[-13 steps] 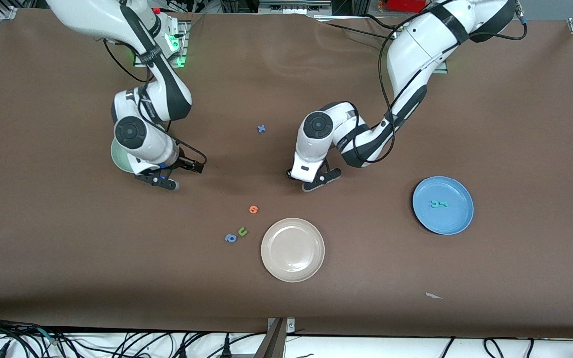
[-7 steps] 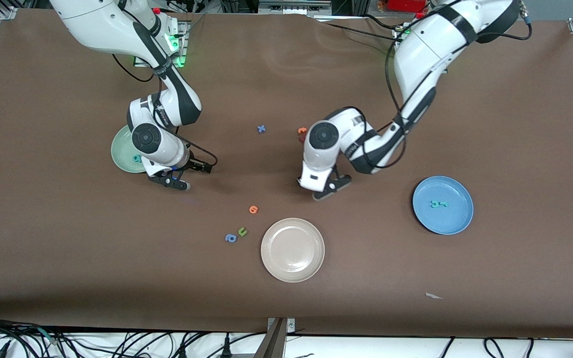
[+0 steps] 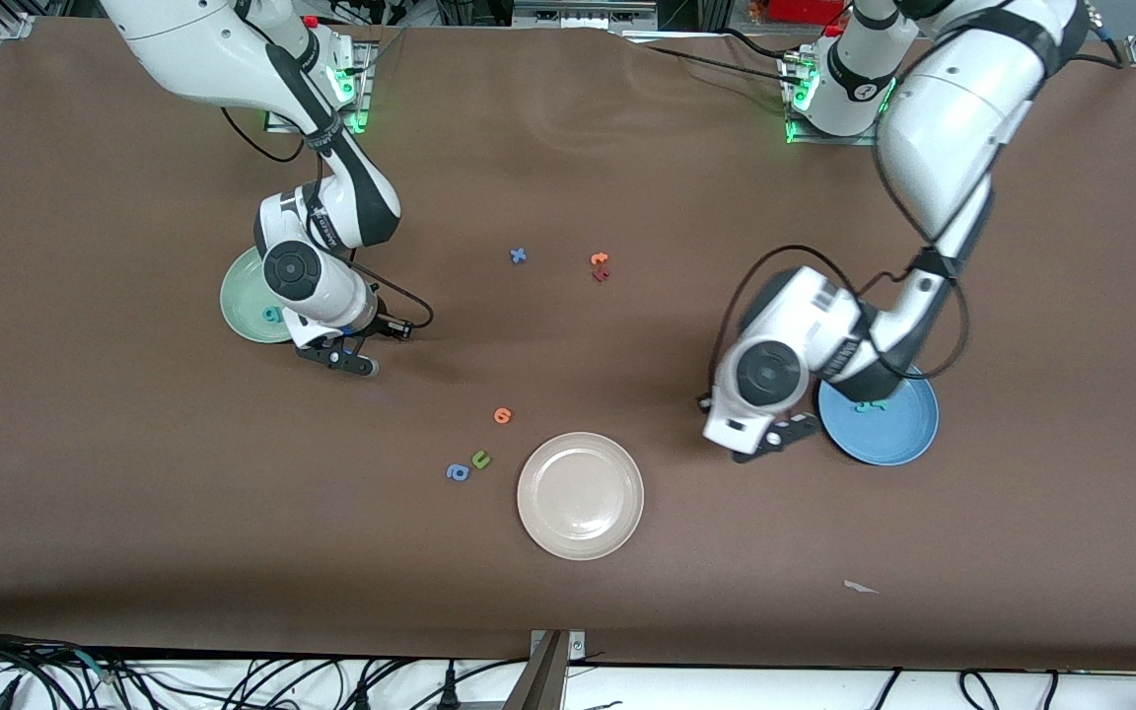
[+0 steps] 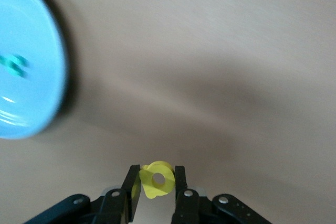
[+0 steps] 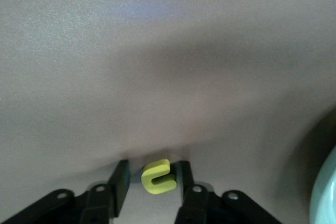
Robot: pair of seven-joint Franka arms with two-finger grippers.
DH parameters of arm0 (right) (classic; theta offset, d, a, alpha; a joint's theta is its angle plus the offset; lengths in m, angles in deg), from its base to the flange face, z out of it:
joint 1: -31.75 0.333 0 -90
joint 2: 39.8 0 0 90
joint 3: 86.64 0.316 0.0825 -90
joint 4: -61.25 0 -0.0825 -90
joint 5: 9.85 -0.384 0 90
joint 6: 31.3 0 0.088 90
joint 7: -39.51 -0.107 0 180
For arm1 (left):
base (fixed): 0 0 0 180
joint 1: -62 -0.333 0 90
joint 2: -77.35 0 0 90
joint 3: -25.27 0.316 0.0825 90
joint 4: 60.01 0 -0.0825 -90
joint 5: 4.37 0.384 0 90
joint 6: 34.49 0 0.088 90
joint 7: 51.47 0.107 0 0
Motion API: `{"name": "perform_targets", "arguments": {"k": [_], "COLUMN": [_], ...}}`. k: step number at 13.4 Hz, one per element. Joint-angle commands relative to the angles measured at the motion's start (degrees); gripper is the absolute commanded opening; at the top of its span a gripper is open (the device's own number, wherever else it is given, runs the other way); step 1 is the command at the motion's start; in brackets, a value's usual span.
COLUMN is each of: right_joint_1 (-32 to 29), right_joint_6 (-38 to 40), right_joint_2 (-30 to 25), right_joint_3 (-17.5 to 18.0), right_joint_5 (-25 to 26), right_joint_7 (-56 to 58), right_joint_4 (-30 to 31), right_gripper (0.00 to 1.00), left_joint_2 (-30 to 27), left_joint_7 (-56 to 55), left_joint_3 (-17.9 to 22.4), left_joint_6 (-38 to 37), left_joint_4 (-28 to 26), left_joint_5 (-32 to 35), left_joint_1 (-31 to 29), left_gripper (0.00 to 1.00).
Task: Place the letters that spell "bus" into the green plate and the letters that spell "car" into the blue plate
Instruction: 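Drop the yellow o onto the blue plate with the left gripper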
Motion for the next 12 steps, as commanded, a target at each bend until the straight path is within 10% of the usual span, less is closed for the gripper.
{"name": "perform_targets", "arguments": {"k": [1,7,8,10,12], "right_joint_1": [-0.2,-0.2,-0.2,-0.2,-0.2], "right_joint_6": [-0.3,4.0,7.0,15.6,22.7], "right_joint_2": [-0.5,-2.7,-4.3,-7.9,-10.0], "right_joint_3": [0.2,0.1,0.1,-0.1,-0.4], "right_joint_5": [-0.7,-0.7,-0.7,-0.6,-0.3], "right_joint_7": [0.4,0.7,0.9,0.9,0.8], "right_joint_4": [0.9,0.1,-0.5,-2.8,-5.6], "right_gripper": [0.32,0.20,0.20,0.20,0.20], "left_joint_2": [-2.0,-1.4,-1.2,-1.4,-1.9], "left_joint_7": [10.6,32.8,35.6,38.8,38.9], "left_joint_3": [-0.2,0.1,0.5,1.2,1.1], "left_joint_6": [-4.0,-4.7,-4.7,-4.8,-6.4], "left_joint_4": [-0.1,-1.3,-1.4,-1.7,-0.7], "left_joint_5": [-0.7,-0.8,-0.8,-0.7,-0.8], "left_joint_1": [-5.3,-14.5,-15.2,-15.0,-15.6], "left_gripper": [0.27,0.28,0.37,1.00,1.00]}}
